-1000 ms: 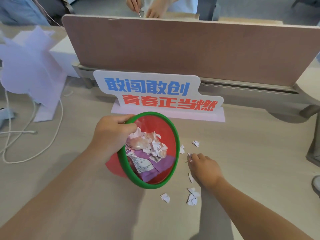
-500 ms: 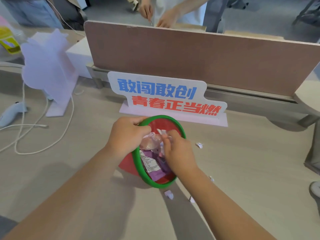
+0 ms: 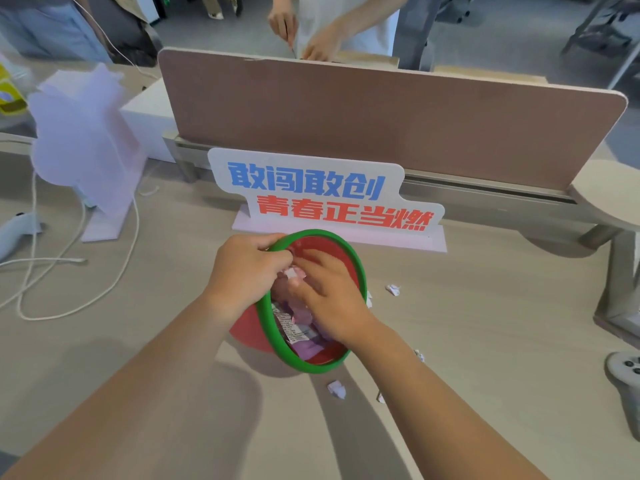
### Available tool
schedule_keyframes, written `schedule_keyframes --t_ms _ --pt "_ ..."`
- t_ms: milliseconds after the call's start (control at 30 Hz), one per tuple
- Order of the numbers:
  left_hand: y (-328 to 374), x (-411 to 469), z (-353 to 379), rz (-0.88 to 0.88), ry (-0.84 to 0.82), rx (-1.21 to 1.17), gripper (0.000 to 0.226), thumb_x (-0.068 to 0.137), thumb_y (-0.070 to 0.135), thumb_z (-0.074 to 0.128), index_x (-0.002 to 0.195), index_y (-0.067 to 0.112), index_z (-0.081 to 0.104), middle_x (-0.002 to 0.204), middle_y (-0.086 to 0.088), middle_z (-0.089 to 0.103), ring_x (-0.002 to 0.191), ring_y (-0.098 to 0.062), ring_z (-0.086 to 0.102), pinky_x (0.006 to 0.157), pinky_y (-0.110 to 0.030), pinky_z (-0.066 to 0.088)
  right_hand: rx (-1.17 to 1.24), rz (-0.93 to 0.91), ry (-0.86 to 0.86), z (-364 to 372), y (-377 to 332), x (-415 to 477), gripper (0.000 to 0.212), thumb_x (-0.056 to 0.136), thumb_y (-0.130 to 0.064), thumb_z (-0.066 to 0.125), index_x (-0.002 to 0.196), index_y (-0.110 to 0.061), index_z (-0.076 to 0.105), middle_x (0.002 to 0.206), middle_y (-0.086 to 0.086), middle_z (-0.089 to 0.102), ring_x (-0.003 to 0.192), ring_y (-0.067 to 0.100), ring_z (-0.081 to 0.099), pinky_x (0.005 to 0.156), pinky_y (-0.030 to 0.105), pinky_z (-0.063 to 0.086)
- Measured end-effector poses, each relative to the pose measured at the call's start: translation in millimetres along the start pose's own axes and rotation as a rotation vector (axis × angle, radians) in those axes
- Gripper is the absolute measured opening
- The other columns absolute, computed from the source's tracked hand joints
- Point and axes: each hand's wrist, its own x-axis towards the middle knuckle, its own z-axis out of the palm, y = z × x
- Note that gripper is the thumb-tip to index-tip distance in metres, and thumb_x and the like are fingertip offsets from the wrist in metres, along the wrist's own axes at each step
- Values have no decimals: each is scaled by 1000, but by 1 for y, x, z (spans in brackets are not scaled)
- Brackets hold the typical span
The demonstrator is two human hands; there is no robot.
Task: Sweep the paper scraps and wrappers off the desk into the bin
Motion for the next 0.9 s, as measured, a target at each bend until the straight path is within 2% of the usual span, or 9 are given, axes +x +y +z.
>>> schedule_keyframes --t_ms 133,200,300,500,567,667,767,833,900 --pt "1 4 1 -11 3 -4 34 70 10 65 63 42 74 65 12 74 60 -6 61 65 -26 50 108 94 189 -15 2 1 17 83 -30 62 85 -13 63 87 2 60 83 16 52 71 23 37" --pt "2 9 3 -11 0 -2 33 69 10 65 62 40 75 67 7 74 61 -9 60 66 -28 50 119 120 217 -13 1 6 12 84 -20 62 77 -12 59 78 2 57 75 18 50 66 25 37" --pt "4 15 6 -28 -19 10 26 68 9 65 64 32 76 56 8 68 57 -7 56 63 -25 46 143 115 170 -5 -2 13 11 89 -14 52 83 -7 59 84 4 57 79 18 49 70 27 36" --pt "5 25 2 -84 -11 -42 32 69 8 63 64 38 77 75 1 76 63 -11 61 74 -32 54 330 40 90 -1 -4 17 32 94 -15 42 122 -14 57 120 0 62 107 -1 52 94 8 36" --pt "2 27 0 -102 -6 -39 30 68 10 63 70 37 77 77 -8 75 63 -14 57 72 -36 54 409 95 277 -8 3 10 31 90 -21 43 112 -17 64 108 -3 66 97 -3 58 90 14 43" --pt "-4 29 -11 -116 -17 2 28 62 20 59 80 30 78 70 -17 68 64 -15 52 64 -34 49 286 332 642 -26 50 6 26 90 -20 43 100 -15 66 100 2 66 96 15 59 86 24 43" --pt "-7 26 -24 -132 -17 44 31 61 21 60 75 41 79 64 -6 66 63 -15 52 64 -30 46 -23 568 353 -32 120 3 27 94 -17 36 107 -9 58 114 11 54 117 30 45 93 28 33" --pt "-8 22 -31 -135 11 95 36 68 15 64 67 50 75 69 -5 74 64 -20 59 67 -31 50 -153 598 115 -23 145 -3 22 93 -21 31 93 -8 48 103 11 46 110 35 41 87 34 32" --pt "-9 19 -37 -134 46 142 45 69 15 64 57 58 68 76 -7 76 72 -26 65 72 -33 53 -287 520 14 -10 146 -10 35 90 -32 25 102 -8 48 112 12 44 112 33 38 93 42 31"
